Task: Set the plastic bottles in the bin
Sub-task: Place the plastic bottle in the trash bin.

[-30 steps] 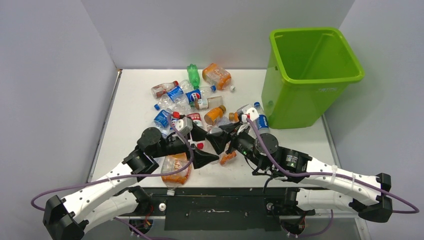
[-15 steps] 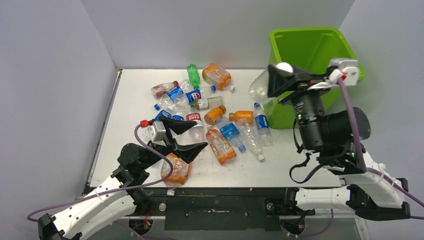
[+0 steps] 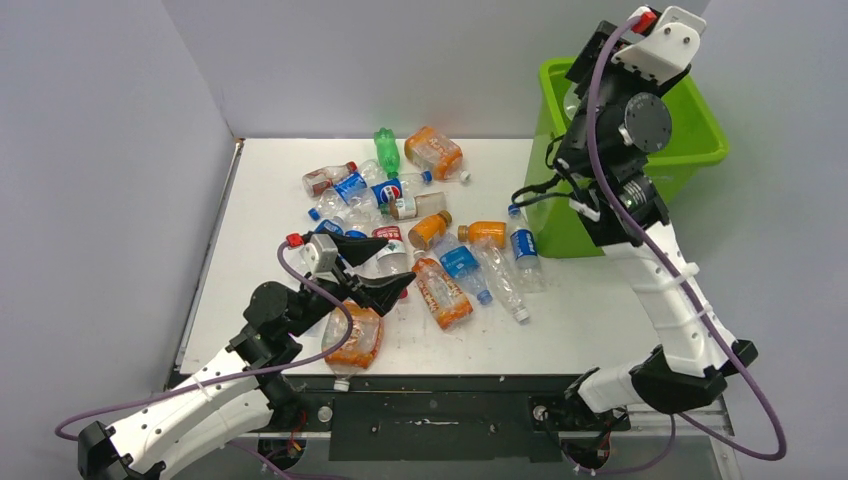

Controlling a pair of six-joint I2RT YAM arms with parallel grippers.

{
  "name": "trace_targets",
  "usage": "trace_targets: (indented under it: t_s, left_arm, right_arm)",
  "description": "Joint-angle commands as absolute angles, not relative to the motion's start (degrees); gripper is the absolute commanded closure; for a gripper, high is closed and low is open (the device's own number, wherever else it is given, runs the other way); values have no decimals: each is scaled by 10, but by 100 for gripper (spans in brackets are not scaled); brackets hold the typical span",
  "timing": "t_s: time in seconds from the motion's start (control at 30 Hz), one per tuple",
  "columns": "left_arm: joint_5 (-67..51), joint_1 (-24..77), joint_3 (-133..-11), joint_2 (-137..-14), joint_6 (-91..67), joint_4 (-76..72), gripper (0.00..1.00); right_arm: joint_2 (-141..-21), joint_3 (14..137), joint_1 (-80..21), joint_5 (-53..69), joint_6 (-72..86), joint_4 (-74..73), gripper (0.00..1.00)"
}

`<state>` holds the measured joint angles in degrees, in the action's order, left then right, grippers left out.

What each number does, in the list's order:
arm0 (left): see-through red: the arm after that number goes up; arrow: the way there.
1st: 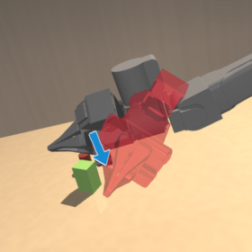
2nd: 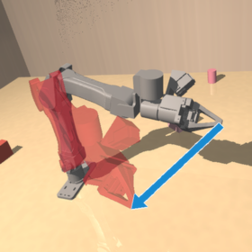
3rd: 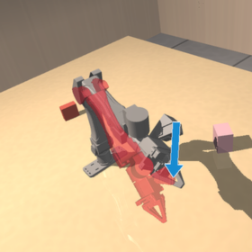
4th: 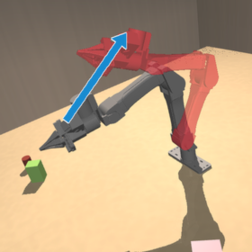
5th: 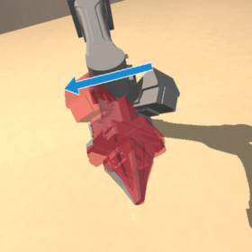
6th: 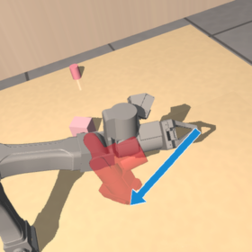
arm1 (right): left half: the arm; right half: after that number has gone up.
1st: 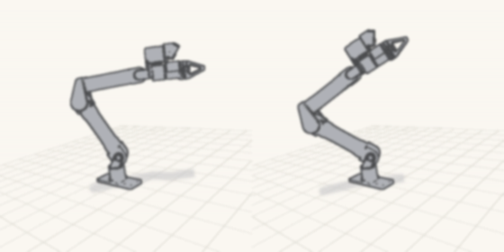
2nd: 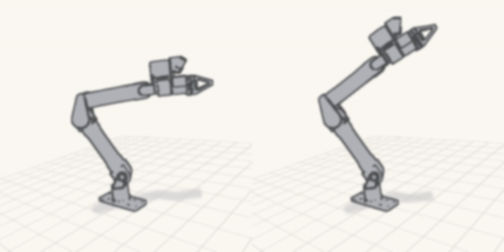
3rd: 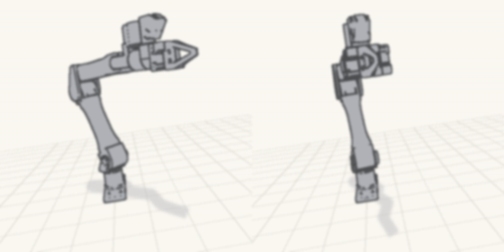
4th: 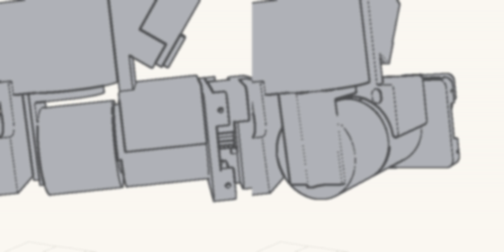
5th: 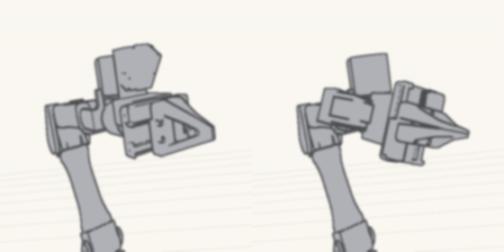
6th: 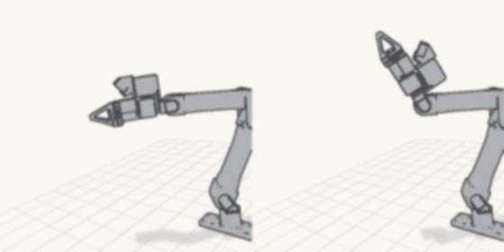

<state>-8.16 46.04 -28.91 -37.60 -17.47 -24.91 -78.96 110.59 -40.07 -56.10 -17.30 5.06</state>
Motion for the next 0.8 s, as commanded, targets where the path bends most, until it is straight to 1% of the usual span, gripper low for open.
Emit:
trace_targets:
  t_s: [0.0,0.13,0.23,0.37,0.43,0.63,0.67,0.7,0.77]
  left_arm:
    - [-40,466,-308,-369,-157,-249,4]
    - [-15,468,-307,-367,-153,-242,4]
    - [-5,469,-312,-367,-153,-232,4]
    - [31,469,-319,-369,-154,-213,4]
    - [40,469,-320,-369,-153,-208,4]
    - [66,469,-328,-375,-154,-188,4]
    - [69,468,-332,-378,-153,-182,4]
    - [72,469,-335,-380,-153,-177,4]
    - [78,469,-339,-382,-153,-168,4]
  right_arm:
    - [-798,1130,-294,-510,-34,11,95]
    - [-832,1138,-209,-496,32,-6,95]
    - [-852,1132,-146,-469,134,-66,95]
    - [-863,1097,-51,-391,283,-138,95]
    - [-862,1071,-31,-371,303,-138,95]
    - [-866,1035,-9,-361,302,-135,94]
    - [-867,1032,-7,-356,303,-135,90]
    - [-868,1031,-6,-350,303,-135,76]
    - [-870,1033,-6,-331,306,-133,40]
